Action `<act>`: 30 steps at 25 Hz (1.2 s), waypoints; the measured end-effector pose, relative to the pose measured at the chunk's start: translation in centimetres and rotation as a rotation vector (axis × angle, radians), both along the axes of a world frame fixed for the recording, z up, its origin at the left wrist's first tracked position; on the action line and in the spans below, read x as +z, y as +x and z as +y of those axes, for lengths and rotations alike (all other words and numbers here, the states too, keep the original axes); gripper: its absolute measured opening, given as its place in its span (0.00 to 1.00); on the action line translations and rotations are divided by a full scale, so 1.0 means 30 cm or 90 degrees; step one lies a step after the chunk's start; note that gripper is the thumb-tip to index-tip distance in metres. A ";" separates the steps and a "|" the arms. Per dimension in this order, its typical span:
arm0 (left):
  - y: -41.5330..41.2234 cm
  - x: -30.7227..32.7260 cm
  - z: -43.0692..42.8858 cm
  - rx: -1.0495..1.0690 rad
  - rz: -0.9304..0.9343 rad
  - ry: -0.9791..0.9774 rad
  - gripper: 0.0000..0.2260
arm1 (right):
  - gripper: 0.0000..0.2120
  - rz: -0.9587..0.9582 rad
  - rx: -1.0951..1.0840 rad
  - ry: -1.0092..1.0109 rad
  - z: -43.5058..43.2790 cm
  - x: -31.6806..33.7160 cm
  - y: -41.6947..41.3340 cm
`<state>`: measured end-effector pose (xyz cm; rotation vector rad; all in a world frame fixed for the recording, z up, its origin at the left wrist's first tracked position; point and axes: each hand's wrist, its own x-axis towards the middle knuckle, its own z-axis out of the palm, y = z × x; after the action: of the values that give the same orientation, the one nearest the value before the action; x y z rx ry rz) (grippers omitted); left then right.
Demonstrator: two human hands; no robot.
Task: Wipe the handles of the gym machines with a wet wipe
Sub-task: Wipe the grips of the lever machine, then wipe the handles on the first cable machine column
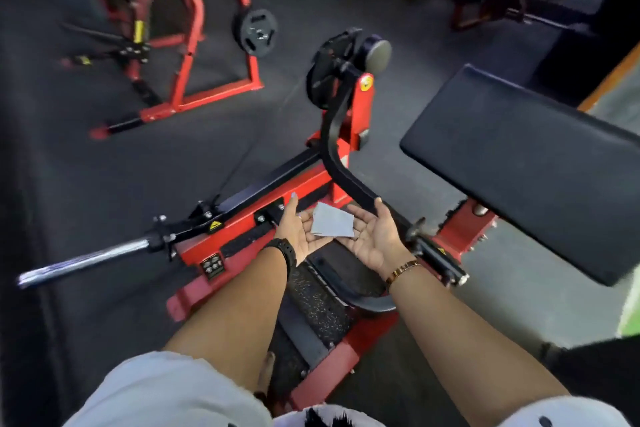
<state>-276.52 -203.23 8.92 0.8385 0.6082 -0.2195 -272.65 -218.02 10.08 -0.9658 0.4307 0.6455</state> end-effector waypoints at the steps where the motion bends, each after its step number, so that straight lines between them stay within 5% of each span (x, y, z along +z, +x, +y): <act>1: -0.041 0.006 0.046 0.031 0.001 0.001 0.32 | 0.31 0.001 0.033 0.002 0.054 -0.001 -0.012; 16: -0.653 -0.024 0.790 0.382 0.032 0.020 0.32 | 0.27 0.038 0.345 -0.016 0.940 -0.041 -0.385; 30: -0.974 0.020 1.549 0.414 0.037 0.068 0.31 | 0.23 0.021 0.458 -0.056 1.749 -0.014 -0.686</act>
<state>-305.74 -156.76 9.53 0.6981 0.9199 0.3849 -293.25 -165.55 9.65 -1.1995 0.1273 1.3005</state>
